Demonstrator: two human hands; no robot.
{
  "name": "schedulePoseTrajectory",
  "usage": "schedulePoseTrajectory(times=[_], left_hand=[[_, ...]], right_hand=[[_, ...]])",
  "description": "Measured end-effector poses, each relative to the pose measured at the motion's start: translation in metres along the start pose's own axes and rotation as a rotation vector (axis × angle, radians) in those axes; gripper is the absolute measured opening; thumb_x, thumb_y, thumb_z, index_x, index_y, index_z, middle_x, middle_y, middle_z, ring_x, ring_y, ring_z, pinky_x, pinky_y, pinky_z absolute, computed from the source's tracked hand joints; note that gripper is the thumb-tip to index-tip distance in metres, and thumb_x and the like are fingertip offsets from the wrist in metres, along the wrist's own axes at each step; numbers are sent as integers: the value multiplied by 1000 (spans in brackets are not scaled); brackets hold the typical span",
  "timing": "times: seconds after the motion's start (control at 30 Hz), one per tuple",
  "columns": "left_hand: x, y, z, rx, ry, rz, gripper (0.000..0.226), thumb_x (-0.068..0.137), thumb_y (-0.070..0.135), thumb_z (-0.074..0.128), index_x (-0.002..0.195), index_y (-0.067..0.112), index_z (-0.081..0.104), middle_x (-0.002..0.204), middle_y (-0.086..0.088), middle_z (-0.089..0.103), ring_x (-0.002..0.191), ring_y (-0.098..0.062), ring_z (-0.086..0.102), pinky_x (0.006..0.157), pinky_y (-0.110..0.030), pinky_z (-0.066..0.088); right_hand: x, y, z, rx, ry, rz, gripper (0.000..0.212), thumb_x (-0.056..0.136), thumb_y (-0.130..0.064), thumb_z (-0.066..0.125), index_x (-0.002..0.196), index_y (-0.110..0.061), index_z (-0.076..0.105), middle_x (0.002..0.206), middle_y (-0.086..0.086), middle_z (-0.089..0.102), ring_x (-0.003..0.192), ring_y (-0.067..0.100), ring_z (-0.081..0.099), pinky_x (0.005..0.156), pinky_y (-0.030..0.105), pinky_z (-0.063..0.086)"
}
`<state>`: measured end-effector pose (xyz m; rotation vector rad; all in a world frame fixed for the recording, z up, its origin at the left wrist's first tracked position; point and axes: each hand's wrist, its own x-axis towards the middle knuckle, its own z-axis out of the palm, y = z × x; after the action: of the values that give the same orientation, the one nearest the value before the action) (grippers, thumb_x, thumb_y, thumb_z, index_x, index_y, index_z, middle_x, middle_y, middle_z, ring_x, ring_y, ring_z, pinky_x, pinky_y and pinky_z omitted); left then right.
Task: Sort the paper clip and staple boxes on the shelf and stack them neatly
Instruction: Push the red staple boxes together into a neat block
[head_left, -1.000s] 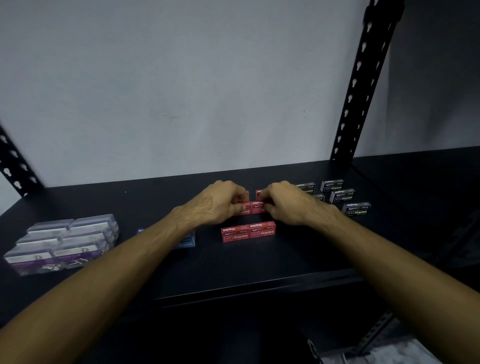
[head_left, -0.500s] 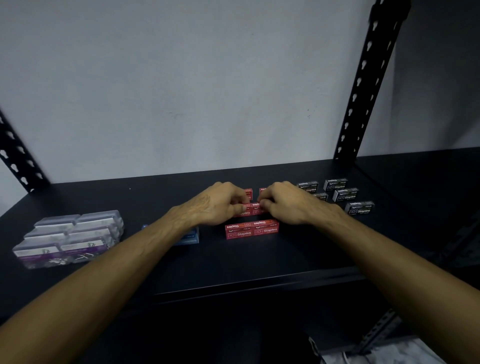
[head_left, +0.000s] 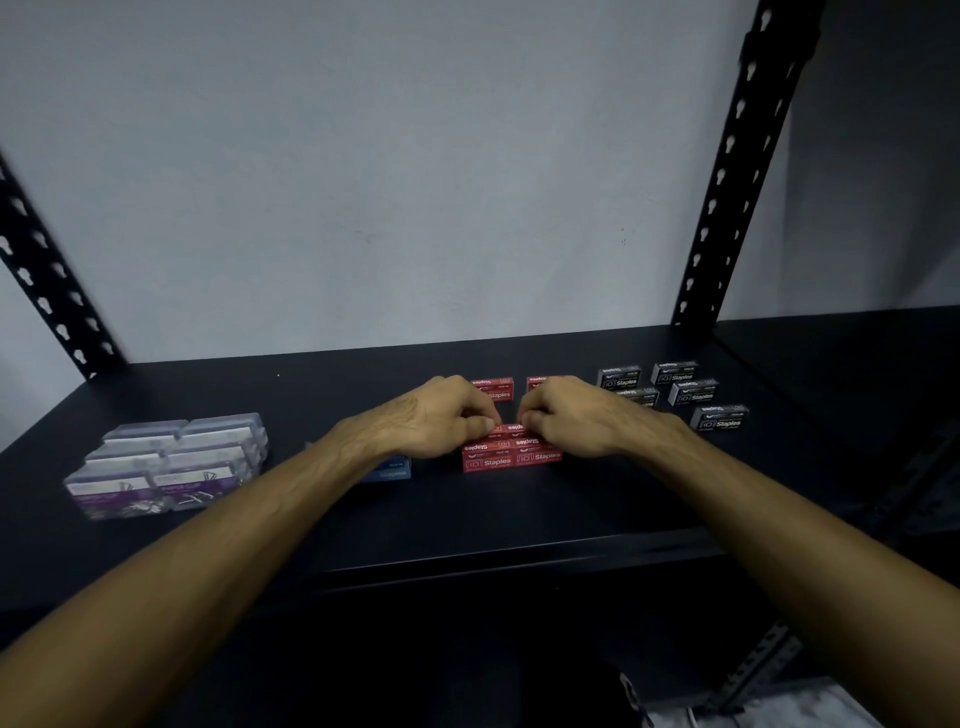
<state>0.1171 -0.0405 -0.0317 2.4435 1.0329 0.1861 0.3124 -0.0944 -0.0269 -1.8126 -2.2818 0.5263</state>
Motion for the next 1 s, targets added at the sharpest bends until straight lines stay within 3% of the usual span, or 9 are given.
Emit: schedulePoseTrajectory(times=[0.17,0.37,0.47,0.53,0.67,0.83,1.0], left_hand=[[-2,3,2,-12,-14,6,22,100,31,53,112,25,71,92,15,69,68,9,63,58,-10,47],[-6,6,1,-14,-53,-16,24,101,36,50,109,26,70,93,6,71,72,-11,69,68,-26,59],[-8,7,1,-4,-64,-19,24,95,46,57,108,31,70,90,13,69,68,-3,67,64,-22,52],[-8,7,1,38,-70,-13,28,88,48,66,111,31,70,94,14,68,75,-2,65,68,-22,50],[-9,7,3,99,-61,21,33,83,40,75,113,30,68,97,11,68,86,-4,63,80,-27,53],[-8,6,4,124,-45,30,33,83,37,75,114,29,68,97,11,67,84,-3,61,75,-24,50],[-8,6,4,109,-44,32,33,83,37,76,114,30,68,98,13,67,86,-2,62,77,-24,51]], right_hand=[[-5,0,0,27,-41,14,25,103,-23,44,100,-19,68,90,-10,63,83,5,61,63,19,42],[-10,-2,-2,66,-70,30,24,103,-26,44,91,-25,65,86,-11,64,82,6,61,63,20,41],[-13,-3,-2,87,-79,59,24,95,-42,52,98,-25,69,93,-7,69,87,9,63,74,29,50],[-15,-3,-2,74,-97,57,26,87,-47,60,102,-29,69,93,-9,69,85,7,63,70,29,49],[-15,0,1,6,-107,21,18,83,-38,72,98,-32,66,84,-9,65,74,5,61,59,23,42],[-16,3,6,-53,-54,-46,10,85,-31,71,87,-32,61,74,-11,63,63,0,58,53,17,38],[-15,5,8,-43,-46,-57,8,87,-33,70,92,-31,64,75,-11,64,63,1,59,53,17,38]])
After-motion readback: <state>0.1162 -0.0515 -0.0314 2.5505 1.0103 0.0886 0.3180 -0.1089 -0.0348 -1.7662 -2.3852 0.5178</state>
